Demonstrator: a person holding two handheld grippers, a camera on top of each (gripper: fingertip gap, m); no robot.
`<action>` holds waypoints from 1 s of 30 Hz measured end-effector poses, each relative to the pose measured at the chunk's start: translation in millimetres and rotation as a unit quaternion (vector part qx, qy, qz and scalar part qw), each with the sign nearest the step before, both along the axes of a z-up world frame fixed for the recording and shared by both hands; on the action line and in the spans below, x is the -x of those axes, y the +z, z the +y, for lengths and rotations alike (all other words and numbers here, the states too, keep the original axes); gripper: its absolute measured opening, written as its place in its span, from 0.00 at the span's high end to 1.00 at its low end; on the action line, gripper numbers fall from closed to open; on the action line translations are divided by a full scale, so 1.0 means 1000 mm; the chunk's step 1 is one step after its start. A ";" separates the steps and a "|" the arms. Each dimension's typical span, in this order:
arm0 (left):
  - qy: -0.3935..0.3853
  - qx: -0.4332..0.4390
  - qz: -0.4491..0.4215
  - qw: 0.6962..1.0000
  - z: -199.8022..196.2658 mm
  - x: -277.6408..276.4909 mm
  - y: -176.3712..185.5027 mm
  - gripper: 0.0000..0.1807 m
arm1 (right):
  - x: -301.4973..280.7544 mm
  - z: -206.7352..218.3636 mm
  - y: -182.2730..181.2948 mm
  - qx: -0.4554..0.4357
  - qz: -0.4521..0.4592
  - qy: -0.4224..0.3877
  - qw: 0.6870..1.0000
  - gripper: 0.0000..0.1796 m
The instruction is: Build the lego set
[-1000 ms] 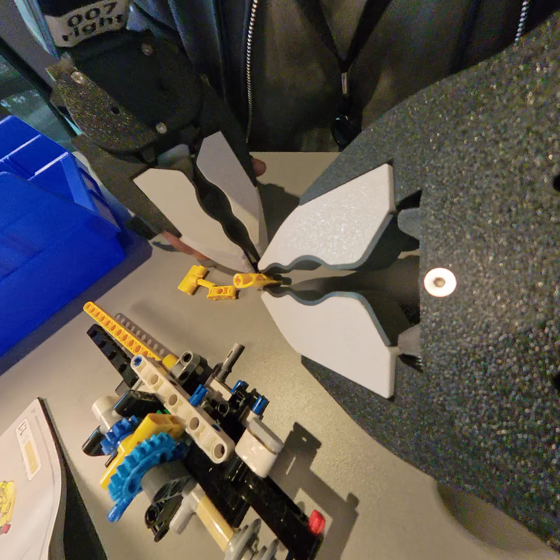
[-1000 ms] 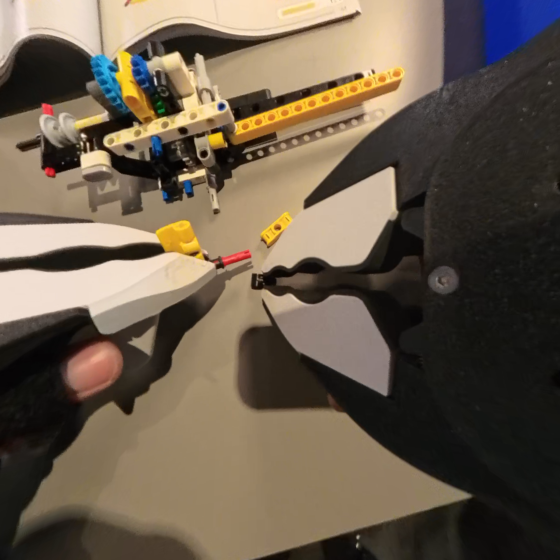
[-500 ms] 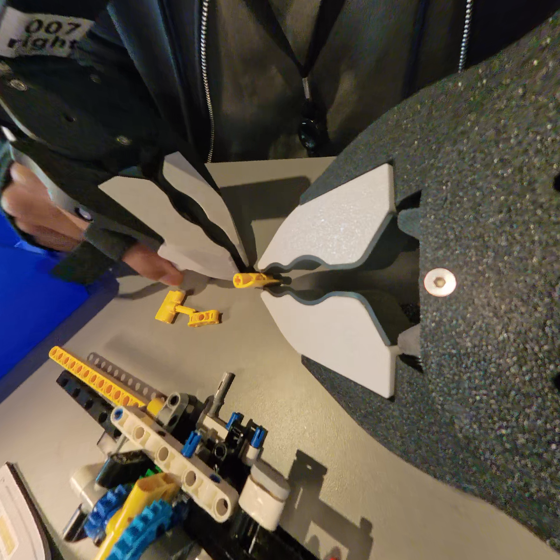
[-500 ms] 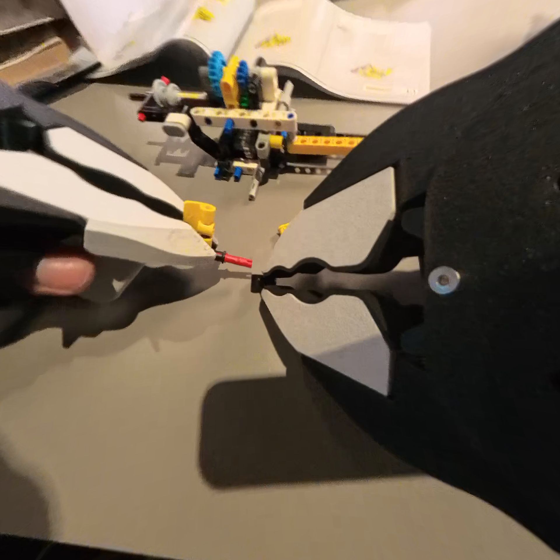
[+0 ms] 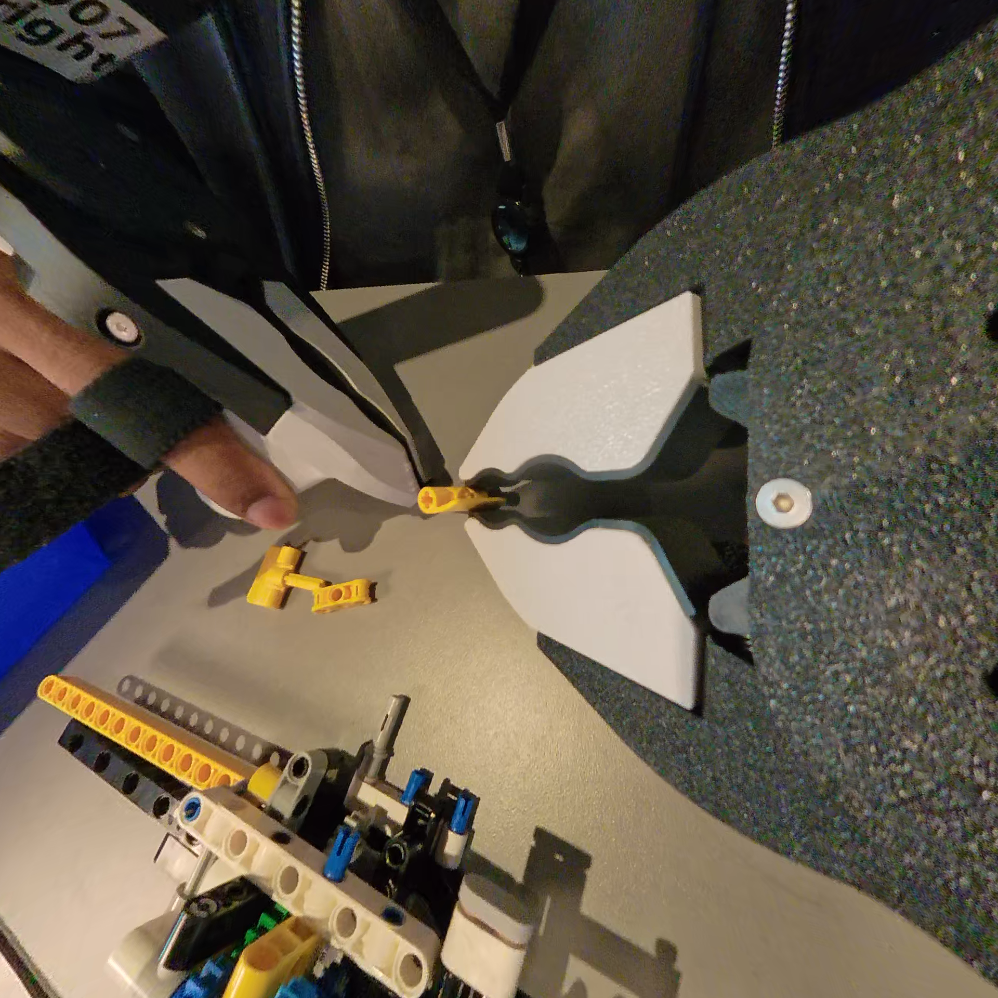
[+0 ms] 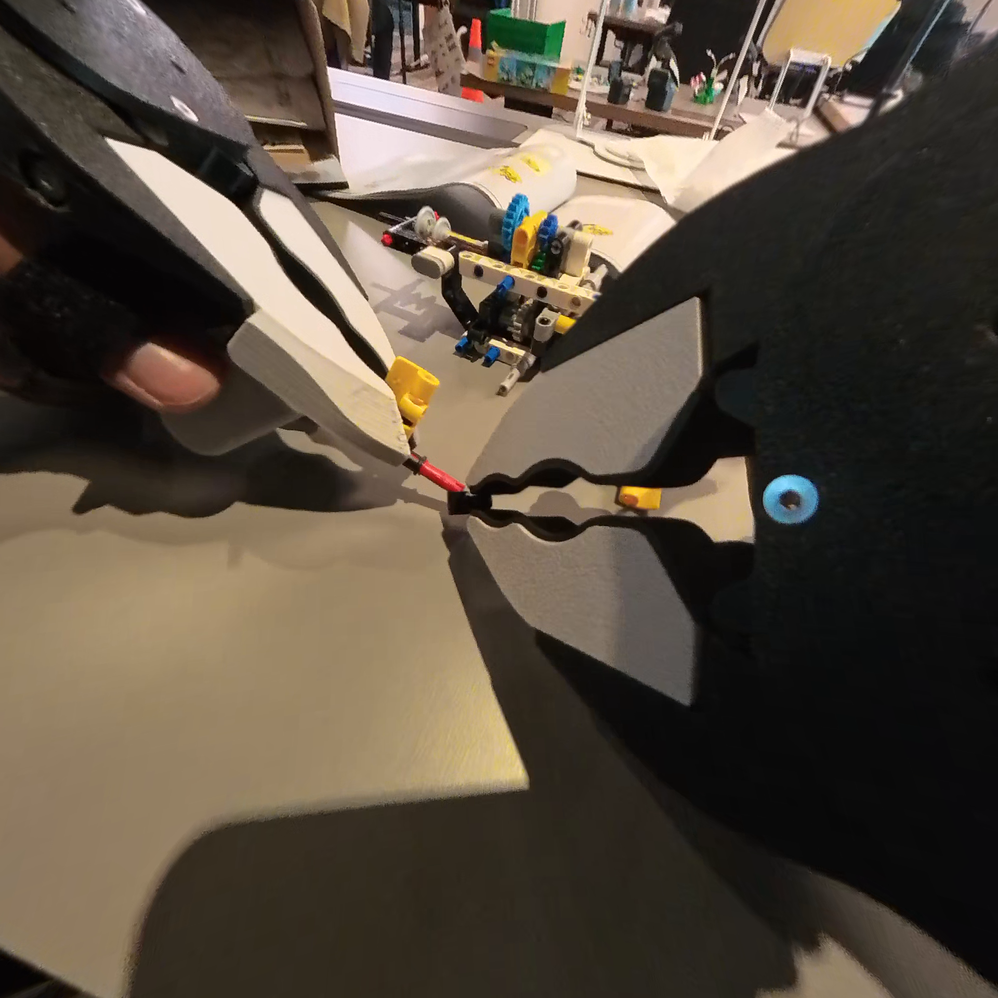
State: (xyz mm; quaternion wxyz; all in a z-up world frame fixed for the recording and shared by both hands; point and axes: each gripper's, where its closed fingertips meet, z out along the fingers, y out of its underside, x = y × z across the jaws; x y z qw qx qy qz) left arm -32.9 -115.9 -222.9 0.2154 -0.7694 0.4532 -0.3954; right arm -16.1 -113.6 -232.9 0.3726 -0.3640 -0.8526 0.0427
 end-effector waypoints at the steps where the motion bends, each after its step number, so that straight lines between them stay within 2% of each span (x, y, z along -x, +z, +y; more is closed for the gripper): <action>1: -0.001 -0.002 0.002 1.000 0.000 0.000 0.000 0.96 | 0.000 0.000 0.000 -0.005 0.000 0.003 1.000 0.98; 7: -0.011 -0.008 0.016 1.000 -0.003 0.002 -0.003 0.96 | 0.003 0.008 0.004 -0.035 0.019 -0.006 0.999 0.99; 15: -0.014 -0.008 0.014 1.000 -0.005 -0.002 -0.003 0.96 | -0.001 0.013 0.004 -0.021 0.026 -0.039 0.999 0.99; 23: -0.002 -0.013 0.023 1.000 -0.002 0.003 -0.003 0.96 | -0.004 0.009 0.007 0.080 -0.005 -0.053 0.995 0.96; 30: 0.019 -0.026 0.010 0.999 -0.004 0.013 0.004 0.96 | 0.000 0.010 0.004 0.208 -0.072 -0.113 0.969 0.93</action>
